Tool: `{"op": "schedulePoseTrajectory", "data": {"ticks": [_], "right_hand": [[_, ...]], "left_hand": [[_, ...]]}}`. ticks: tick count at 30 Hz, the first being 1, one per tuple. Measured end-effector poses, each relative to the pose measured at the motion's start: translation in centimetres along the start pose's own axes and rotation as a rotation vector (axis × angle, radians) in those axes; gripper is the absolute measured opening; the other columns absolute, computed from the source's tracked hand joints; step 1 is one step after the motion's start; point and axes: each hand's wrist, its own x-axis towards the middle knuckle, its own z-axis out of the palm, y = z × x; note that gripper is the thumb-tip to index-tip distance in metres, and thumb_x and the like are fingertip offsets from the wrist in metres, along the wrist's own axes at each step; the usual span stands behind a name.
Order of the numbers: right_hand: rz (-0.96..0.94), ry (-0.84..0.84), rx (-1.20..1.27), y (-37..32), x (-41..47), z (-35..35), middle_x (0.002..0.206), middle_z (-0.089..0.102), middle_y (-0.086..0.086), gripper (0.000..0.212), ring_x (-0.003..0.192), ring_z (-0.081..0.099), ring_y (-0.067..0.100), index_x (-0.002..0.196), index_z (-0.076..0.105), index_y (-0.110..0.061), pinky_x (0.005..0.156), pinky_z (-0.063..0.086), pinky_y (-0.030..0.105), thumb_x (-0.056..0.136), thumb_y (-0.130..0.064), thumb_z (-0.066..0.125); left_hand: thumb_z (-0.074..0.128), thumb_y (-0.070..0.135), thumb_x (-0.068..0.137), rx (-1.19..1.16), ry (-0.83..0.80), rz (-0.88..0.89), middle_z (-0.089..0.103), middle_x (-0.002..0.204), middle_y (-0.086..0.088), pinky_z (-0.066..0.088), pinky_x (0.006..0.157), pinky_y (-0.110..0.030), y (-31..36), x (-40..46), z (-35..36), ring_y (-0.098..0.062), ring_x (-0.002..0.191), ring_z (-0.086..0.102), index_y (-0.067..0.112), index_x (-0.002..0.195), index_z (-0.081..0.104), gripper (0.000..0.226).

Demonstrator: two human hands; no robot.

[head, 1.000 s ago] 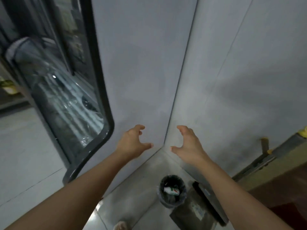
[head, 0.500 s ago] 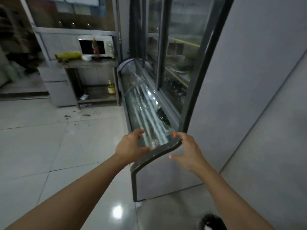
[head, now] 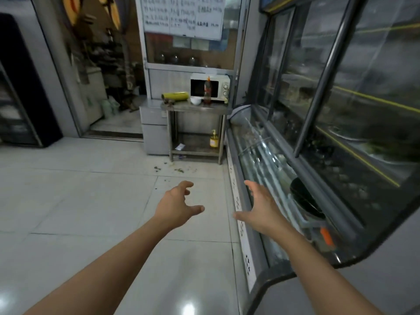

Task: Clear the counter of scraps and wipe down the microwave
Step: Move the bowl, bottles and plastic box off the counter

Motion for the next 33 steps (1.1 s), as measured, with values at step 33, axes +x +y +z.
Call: {"op": "schedulePoseTrajectory", "data": {"ticks": [33], "right_hand": [[-0.193,-0.073,0.109,-7.1,50.3,4.7,0.149,0.029,-0.003,0.096,0.133,0.036,0.016,0.144,0.021,-0.029,0.103,0.037,0.033,0.069,-0.037,0.08]], "left_hand": [[0.075,0.042,0.074,0.015,0.184,-0.118,0.056,0.125,0.001,0.051,0.086,-0.03,-6.4,43.3,-9.5,-0.014,0.102,0.057,0.025,0.134,0.04,0.072]]}}
